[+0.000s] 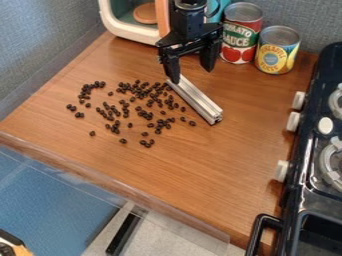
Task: Sweep into pile
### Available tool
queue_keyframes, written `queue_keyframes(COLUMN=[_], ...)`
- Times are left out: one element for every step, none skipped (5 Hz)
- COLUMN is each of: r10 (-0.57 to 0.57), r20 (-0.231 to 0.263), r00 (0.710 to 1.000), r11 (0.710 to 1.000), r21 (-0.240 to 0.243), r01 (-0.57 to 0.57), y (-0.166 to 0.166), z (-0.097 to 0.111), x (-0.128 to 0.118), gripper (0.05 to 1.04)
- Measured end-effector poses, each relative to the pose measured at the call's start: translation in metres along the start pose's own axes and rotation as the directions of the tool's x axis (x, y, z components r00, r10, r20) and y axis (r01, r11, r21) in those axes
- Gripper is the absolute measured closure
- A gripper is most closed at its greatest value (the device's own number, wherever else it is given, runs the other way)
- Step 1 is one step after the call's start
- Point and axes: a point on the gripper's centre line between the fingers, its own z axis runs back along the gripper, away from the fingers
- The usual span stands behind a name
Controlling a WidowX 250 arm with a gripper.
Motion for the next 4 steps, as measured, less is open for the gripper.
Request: queue_keyframes(r10=[0.012, 0.004, -0.002, -0.008], r20=[-0.021, -0.003, 0.010, 0.022], r00=[1.000, 1.000, 1.000, 1.000], r11=[1.000, 1.000, 1.000, 1.000], r21=[0.025, 0.024, 0.019, 0.020], r01=[-0.012, -0.004, 0.002, 0.007], y=[0.002, -0.001, -0.004, -0.003], z=[-0.008, -0.010, -0.019, -0.023], x=[-0.002, -0.004, -0.005, -0.006], gripper=[0.083, 0.083, 0.083, 0.083])
